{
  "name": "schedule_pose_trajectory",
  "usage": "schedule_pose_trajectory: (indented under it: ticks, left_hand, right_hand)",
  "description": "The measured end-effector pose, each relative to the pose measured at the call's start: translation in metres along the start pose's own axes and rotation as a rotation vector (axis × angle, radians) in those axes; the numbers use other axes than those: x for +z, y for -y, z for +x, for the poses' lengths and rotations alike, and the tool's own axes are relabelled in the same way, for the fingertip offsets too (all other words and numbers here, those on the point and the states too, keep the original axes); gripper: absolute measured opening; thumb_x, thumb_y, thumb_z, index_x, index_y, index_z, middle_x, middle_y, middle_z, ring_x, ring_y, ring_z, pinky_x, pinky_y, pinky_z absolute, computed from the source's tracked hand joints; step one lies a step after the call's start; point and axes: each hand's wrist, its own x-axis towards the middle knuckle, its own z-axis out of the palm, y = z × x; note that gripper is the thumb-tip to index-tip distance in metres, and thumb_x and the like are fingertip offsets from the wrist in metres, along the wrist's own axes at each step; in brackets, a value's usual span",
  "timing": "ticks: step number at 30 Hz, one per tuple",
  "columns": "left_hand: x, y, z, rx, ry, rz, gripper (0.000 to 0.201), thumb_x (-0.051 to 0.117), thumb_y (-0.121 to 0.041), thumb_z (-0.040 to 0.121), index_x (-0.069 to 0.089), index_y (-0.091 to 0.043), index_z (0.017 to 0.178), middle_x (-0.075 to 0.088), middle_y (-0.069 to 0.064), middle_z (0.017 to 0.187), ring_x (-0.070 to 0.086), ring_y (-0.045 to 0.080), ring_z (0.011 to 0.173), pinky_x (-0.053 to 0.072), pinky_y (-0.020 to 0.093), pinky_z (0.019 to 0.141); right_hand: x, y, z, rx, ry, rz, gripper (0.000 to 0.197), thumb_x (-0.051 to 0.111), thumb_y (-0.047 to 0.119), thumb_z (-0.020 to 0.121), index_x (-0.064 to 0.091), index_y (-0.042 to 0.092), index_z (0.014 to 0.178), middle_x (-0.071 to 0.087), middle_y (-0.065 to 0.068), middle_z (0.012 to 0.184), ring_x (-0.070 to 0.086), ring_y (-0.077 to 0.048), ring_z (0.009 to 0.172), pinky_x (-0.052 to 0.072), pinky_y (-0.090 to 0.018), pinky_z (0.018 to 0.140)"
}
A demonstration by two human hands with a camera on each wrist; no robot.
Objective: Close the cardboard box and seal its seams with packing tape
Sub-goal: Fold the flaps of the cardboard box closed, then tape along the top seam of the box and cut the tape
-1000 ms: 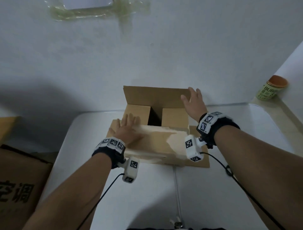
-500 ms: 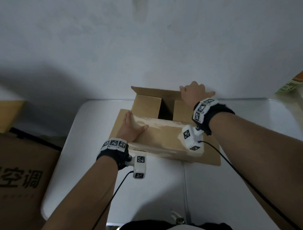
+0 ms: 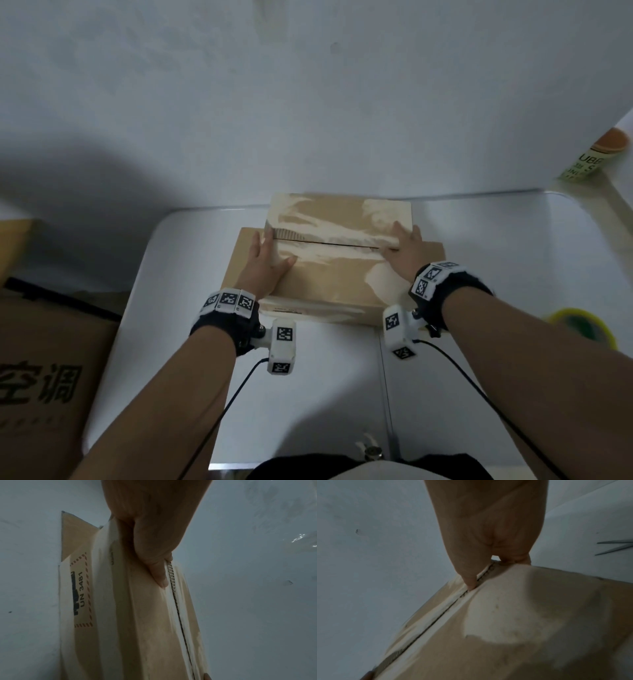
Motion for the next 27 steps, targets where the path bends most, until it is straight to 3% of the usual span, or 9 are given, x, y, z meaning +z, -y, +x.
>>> schedule_pose_trajectory:
  ticks: [3, 8, 11, 13, 15, 19, 23, 25, 27]
  left_hand:
    - [0.008, 0.004, -0.009, 0.001, 0.005, -0.011, 0.084, 0.054, -0.046, 0.093, -0.001, -0.028, 0.154, -0.011, 0.002, 0.162, 0.007, 0.023, 0.149, 0.017, 0.042, 0.117]
    - [0.016, 0.007, -0.018, 0.006, -0.015, -0.034, 0.082, 0.052, -0.044, 0.095, -0.001, -0.025, 0.154, -0.009, 0.006, 0.162, 0.005, 0.026, 0.149, 0.015, 0.043, 0.119]
    - [0.017, -0.002, -0.014, -0.051, -0.03, 0.253, 0.075, 0.041, -0.05, 0.097, 0.0, -0.025, 0.154, -0.011, -0.001, 0.162, -0.002, 0.029, 0.149, 0.008, 0.056, 0.118]
    - [0.022, -0.019, -0.011, 0.059, -0.051, 0.495, 0.059, 0.033, -0.032, 0.103, 0.006, -0.025, 0.155, -0.01, -0.005, 0.162, -0.009, 0.028, 0.149, 0.0, 0.057, 0.117]
    - [0.036, -0.042, -0.007, 0.279, -0.004, 0.61, 0.06, 0.03, -0.006, 0.1, 0.012, -0.024, 0.154, -0.004, -0.003, 0.163, -0.008, 0.027, 0.149, -0.003, 0.053, 0.118]
    - [0.075, -0.085, 0.004, 0.527, 0.244, 0.554, 0.058, 0.029, -0.006, 0.101, 0.014, -0.022, 0.154, 0.002, -0.003, 0.163, -0.001, 0.02, 0.15, 0.003, 0.046, 0.119]
    - [0.114, -0.113, 0.015, 0.478, 0.204, 0.292, 0.055, 0.042, -0.01, 0.097, 0.032, -0.02, 0.15, 0.018, 0.0, 0.161, 0.008, 0.021, 0.149, 0.002, 0.047, 0.12]
    - [0.13, -0.12, 0.018, 0.462, 0.064, 0.198, 0.05, 0.051, -0.014, 0.09, 0.048, -0.018, 0.14, 0.036, 0.003, 0.154, 0.026, 0.025, 0.144, 0.016, 0.046, 0.118]
    - [0.142, -0.131, 0.017, 0.393, -0.069, 0.151, 0.049, 0.049, -0.006, 0.083, 0.06, -0.021, 0.128, 0.046, 0.001, 0.144, 0.037, 0.027, 0.133, 0.027, 0.041, 0.112]
  right_hand:
    - [0.004, -0.009, -0.009, -0.01, 0.036, -0.022, 0.086, 0.059, 0.049, 0.089, 0.008, 0.023, 0.155, -0.014, -0.01, 0.16, 0.017, -0.033, 0.146, 0.026, -0.039, 0.114]
    - [0.011, -0.026, -0.009, -0.071, 0.064, 0.058, 0.091, 0.062, 0.048, 0.087, 0.005, 0.025, 0.154, -0.022, -0.006, 0.159, 0.014, -0.03, 0.147, 0.021, -0.04, 0.118]
    - [0.01, -0.025, -0.01, -0.069, 0.047, 0.047, 0.088, 0.061, 0.045, 0.089, 0.006, 0.024, 0.154, -0.021, -0.007, 0.159, 0.016, -0.03, 0.147, 0.022, -0.039, 0.118]
    - [0.01, -0.025, -0.011, -0.076, 0.037, 0.024, 0.087, 0.06, 0.046, 0.089, 0.006, 0.025, 0.154, -0.02, -0.007, 0.159, 0.018, -0.03, 0.147, 0.023, -0.038, 0.117]
    - [0.01, -0.028, -0.01, -0.082, 0.048, 0.014, 0.087, 0.059, 0.047, 0.09, 0.005, 0.027, 0.154, -0.021, -0.006, 0.159, 0.019, -0.03, 0.146, 0.023, -0.038, 0.117]
    - [0.006, -0.036, -0.005, -0.118, 0.068, 0.015, 0.085, 0.059, 0.043, 0.091, 0.006, 0.026, 0.155, -0.018, -0.007, 0.16, 0.02, -0.029, 0.146, 0.023, -0.036, 0.117]
    - [-0.001, -0.047, -0.004, -0.171, 0.055, 0.056, 0.077, 0.06, 0.035, 0.092, 0.016, 0.021, 0.153, -0.006, -0.007, 0.162, 0.026, -0.027, 0.144, 0.025, -0.035, 0.117]
    - [-0.003, -0.055, -0.007, -0.197, 0.007, 0.102, 0.068, 0.056, 0.036, 0.094, 0.025, 0.017, 0.151, 0.014, -0.008, 0.16, 0.034, -0.027, 0.14, 0.029, -0.036, 0.114]
    - [-0.008, -0.071, -0.012, -0.189, -0.058, 0.13, 0.054, 0.049, 0.031, 0.098, 0.035, 0.01, 0.146, 0.037, -0.013, 0.15, 0.043, -0.03, 0.133, 0.034, -0.037, 0.109]
